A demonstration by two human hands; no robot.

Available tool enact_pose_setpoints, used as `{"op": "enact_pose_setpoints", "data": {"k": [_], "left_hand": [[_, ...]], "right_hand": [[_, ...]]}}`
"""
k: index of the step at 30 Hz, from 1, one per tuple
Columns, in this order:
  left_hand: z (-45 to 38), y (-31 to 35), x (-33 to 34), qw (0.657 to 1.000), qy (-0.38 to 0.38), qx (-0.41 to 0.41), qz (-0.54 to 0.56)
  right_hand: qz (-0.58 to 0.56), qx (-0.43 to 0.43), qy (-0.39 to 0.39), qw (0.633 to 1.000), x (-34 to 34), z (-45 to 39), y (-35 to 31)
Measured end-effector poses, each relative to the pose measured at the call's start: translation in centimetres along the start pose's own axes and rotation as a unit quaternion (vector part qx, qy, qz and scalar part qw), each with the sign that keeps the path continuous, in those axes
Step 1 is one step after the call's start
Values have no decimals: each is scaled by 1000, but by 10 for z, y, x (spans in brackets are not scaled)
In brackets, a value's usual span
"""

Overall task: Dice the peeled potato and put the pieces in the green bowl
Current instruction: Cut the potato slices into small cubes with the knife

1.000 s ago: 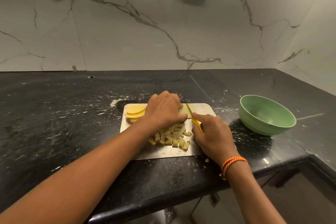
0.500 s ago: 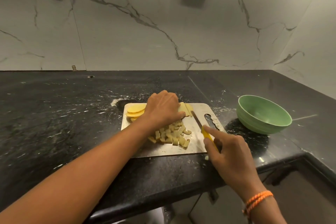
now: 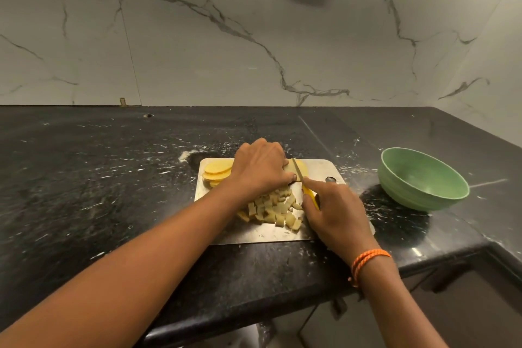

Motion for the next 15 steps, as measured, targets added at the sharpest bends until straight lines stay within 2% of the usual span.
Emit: {"op": "enact_pose_setpoints", "data": {"k": [9, 12, 15], "left_hand": [[-1, -2, 1, 1000, 0, -3, -6], [-1, -4, -3, 1000, 4, -18, 13], [0, -5, -7, 999, 16, -28, 41]], "right_hand": [[-54, 26, 14, 998, -23, 61, 12], [-93, 33, 47, 994, -32, 60, 14], [-84, 36, 89, 992, -30, 37, 11]]}}
Point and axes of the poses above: each hand's wrist, its own z-axis away from the middle knuckle, its own x-axis out of the palm, y = z × x, the point moved 5 cm from there along -z, towards the middle knuckle, and after that the axes turned 5 degrees about z, right-handed, at the moved point
